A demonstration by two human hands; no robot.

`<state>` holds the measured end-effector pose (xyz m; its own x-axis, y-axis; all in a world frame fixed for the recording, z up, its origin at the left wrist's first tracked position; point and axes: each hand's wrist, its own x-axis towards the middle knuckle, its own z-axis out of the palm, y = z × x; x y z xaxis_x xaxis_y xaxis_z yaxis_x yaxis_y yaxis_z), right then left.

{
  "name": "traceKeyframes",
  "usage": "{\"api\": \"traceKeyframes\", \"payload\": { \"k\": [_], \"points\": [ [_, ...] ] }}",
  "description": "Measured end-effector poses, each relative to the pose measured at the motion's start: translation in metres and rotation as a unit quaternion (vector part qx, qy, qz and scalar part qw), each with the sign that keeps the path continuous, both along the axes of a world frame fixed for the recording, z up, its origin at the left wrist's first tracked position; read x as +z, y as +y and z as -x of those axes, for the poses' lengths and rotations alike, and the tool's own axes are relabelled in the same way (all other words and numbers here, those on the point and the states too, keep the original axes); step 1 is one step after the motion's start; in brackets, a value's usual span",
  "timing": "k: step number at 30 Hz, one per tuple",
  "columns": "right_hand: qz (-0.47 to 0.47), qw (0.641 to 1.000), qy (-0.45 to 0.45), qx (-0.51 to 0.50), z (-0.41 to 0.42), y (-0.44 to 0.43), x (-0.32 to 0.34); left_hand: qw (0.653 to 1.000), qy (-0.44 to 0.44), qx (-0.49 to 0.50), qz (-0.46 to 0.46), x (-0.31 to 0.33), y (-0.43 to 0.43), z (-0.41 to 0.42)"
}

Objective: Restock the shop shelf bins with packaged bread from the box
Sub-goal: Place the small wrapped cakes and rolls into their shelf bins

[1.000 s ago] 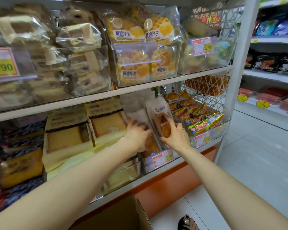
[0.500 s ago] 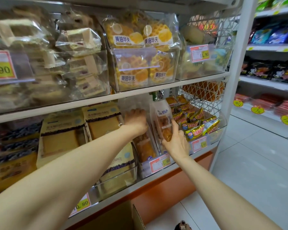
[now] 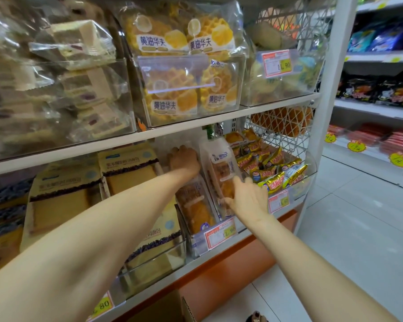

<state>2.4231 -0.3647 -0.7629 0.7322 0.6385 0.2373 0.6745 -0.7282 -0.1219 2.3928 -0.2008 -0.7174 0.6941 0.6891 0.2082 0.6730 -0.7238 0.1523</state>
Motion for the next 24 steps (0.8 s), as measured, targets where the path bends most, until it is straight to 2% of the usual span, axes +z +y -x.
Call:
{"api": "traceKeyframes", "payload": {
  "k": [4,6,9,18,20,22,24],
  "points": [
    [0.068,0.99,0.043,0.113,-0.006,-0.015,0.001,0.997,-0.065,-0.004,0.039,-0.005,0.007,-0.003],
    [0.079,0.986,0.051,0.134,-0.009,-0.02,-0.003,0.988,-0.126,0.013,0.086,-0.005,0.008,-0.006],
    [0.088,0.983,0.056,0.15,-0.01,-0.019,-0.009,0.98,-0.171,0.024,0.102,-0.002,0.009,-0.007],
    [0.099,0.977,0.12,0.147,-0.012,-0.013,-0.014,0.991,-0.13,-0.032,0.022,0.009,0.004,0.004],
    [0.061,0.985,0.082,0.139,-0.013,-0.015,-0.015,0.99,-0.127,-0.047,0.023,0.008,0.005,0.005],
    [-0.06,0.992,0.021,0.111,-0.014,-0.015,-0.014,0.989,-0.124,-0.063,0.048,0.006,0.008,0.005],
    [-0.18,0.979,0.001,0.098,-0.014,-0.011,-0.01,0.987,-0.12,-0.077,0.071,0.006,0.012,0.007]
  ]
}}
